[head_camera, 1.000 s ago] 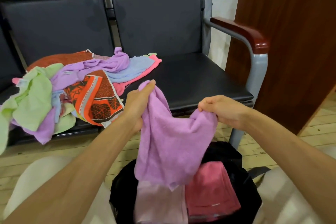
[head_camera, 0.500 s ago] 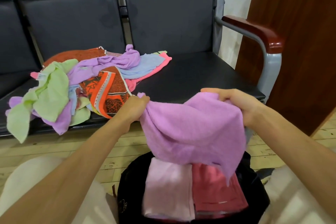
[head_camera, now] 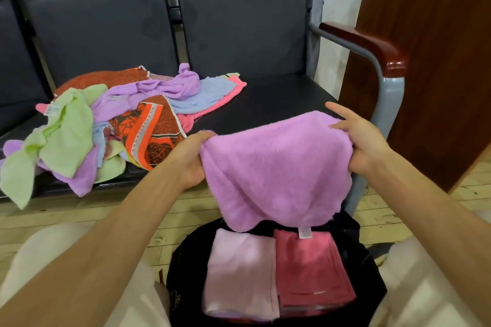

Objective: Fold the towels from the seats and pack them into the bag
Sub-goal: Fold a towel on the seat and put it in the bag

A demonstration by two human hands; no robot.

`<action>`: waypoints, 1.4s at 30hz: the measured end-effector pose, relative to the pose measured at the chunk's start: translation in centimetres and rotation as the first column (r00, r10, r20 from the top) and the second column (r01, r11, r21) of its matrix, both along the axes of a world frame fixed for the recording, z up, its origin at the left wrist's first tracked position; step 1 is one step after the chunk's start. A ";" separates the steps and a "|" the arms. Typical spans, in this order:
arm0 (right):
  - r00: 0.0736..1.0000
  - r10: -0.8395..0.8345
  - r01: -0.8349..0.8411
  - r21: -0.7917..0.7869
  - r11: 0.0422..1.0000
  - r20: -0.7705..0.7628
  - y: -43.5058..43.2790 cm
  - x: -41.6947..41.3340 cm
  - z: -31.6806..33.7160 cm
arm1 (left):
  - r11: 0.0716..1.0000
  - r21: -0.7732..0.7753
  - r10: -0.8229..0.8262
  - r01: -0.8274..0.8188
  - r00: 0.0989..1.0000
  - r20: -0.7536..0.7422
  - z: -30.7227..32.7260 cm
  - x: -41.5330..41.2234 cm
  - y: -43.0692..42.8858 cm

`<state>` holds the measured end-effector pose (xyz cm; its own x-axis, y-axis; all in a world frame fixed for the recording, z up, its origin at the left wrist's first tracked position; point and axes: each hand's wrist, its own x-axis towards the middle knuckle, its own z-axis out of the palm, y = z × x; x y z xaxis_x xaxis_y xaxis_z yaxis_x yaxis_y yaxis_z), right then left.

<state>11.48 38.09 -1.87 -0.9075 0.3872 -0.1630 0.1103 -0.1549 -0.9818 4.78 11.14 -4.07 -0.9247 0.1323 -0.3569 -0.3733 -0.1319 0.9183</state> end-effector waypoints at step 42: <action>0.977 -0.030 0.176 0.713 0.678 -0.213 1.4 -0.1 8.3 | 0.954 -0.073 0.221 -0.291 0.845 -0.486 11.6 -0.3 -1.9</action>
<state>11.36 39.50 6.39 -0.8380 0.4097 0.3603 -0.0400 0.6124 -0.7895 4.52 9.26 7.54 -0.9801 -0.1503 0.1293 0.1341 -0.0217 0.9907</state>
